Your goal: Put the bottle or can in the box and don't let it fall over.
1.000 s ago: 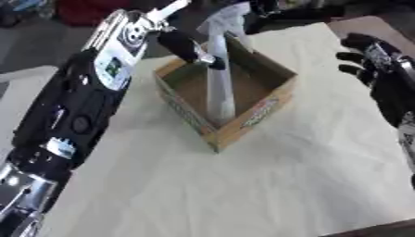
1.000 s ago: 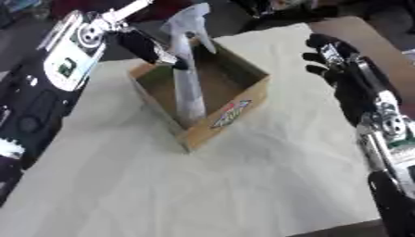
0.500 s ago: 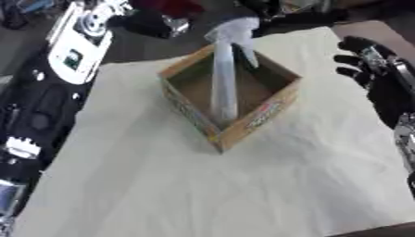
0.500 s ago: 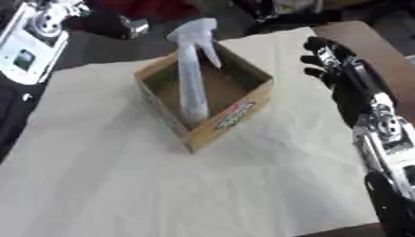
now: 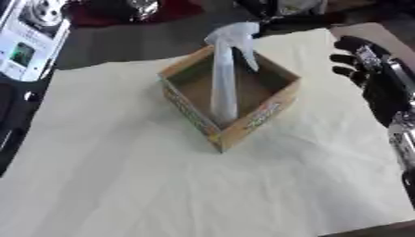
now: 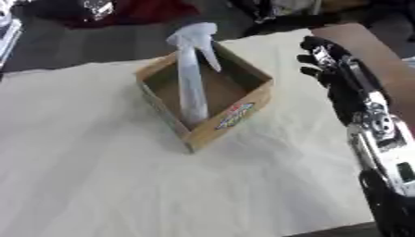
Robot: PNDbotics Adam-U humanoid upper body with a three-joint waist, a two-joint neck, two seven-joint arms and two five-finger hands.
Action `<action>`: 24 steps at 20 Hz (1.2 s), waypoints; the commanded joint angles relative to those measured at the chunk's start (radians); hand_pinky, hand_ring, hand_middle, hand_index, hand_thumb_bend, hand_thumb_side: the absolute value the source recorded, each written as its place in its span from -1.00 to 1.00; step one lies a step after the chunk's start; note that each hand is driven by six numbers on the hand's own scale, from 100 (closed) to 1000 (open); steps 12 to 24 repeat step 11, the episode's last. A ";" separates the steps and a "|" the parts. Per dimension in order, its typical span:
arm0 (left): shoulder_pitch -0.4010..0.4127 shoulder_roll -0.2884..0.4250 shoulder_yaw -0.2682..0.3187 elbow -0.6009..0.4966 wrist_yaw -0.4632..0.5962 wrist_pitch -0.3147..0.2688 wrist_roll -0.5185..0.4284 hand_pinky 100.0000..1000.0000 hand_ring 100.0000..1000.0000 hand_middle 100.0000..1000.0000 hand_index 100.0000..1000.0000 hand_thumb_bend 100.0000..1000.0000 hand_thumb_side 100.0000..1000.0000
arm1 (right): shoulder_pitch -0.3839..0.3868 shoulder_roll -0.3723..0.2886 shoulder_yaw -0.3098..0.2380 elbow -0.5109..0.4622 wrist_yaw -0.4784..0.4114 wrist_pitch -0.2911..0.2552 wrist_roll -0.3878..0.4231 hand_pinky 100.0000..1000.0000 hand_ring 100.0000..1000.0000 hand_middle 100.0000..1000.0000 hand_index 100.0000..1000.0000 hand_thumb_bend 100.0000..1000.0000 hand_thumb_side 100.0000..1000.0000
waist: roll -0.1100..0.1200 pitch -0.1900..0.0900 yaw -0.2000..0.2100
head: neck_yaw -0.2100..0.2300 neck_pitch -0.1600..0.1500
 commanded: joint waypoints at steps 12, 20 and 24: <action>0.311 0.163 0.332 -0.278 0.211 0.098 0.209 0.43 0.70 0.68 0.78 -1.00 0.45 | -0.008 -0.037 -0.037 -0.036 -0.016 -0.017 -0.040 0.73 0.71 0.70 0.69 -1.00 0.22 | -0.066 -0.007 0.052 | -0.058 -0.011; 0.311 0.163 0.332 -0.278 0.211 0.098 0.209 0.43 0.70 0.68 0.78 -1.00 0.45 | -0.008 -0.037 -0.037 -0.036 -0.016 -0.017 -0.040 0.73 0.71 0.70 0.69 -1.00 0.22 | -0.066 -0.007 0.052 | -0.058 -0.011; 0.311 0.163 0.332 -0.278 0.211 0.098 0.209 0.43 0.70 0.68 0.78 -1.00 0.45 | -0.008 -0.037 -0.037 -0.036 -0.016 -0.017 -0.040 0.73 0.71 0.70 0.69 -1.00 0.22 | -0.066 -0.007 0.052 | -0.058 -0.011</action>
